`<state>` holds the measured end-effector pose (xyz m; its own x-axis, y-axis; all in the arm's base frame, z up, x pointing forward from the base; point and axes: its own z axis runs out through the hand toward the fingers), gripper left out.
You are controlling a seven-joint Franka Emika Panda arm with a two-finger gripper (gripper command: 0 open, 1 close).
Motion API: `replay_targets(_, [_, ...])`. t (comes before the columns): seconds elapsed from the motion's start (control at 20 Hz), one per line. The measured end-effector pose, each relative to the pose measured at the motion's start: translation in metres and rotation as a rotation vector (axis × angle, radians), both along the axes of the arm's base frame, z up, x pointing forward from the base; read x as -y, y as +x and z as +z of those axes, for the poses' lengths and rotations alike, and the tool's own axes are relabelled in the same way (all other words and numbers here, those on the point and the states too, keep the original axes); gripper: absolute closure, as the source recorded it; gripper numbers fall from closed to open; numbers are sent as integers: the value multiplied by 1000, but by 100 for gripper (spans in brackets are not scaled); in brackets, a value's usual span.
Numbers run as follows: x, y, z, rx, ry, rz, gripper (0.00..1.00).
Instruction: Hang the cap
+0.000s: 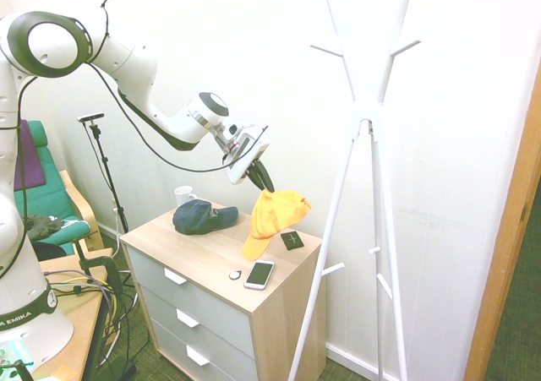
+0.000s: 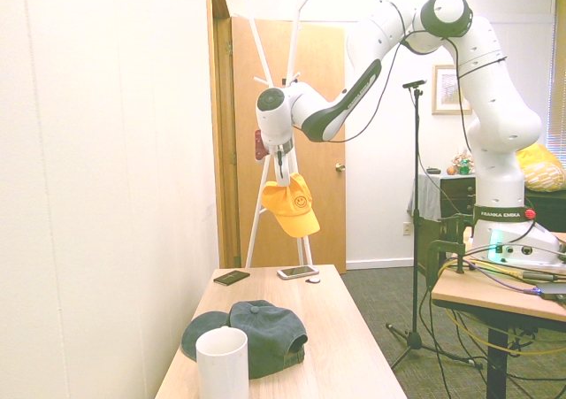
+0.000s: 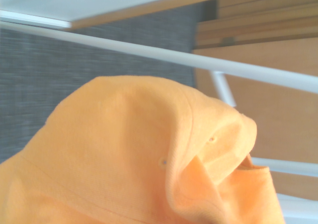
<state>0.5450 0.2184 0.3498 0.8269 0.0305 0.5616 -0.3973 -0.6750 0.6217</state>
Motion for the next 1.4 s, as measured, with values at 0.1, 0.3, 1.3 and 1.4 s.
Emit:
replay_targets(0.1, [7,2,26,28,-73,1,100])
replay_targets(0.3, [8,0,90,78,-136,4,100])
replay_targets(1.3, [20,-2,324,272,-262,-15,100])
replay_targets(1.4, [22,-5,343,293,-257,-20,100])
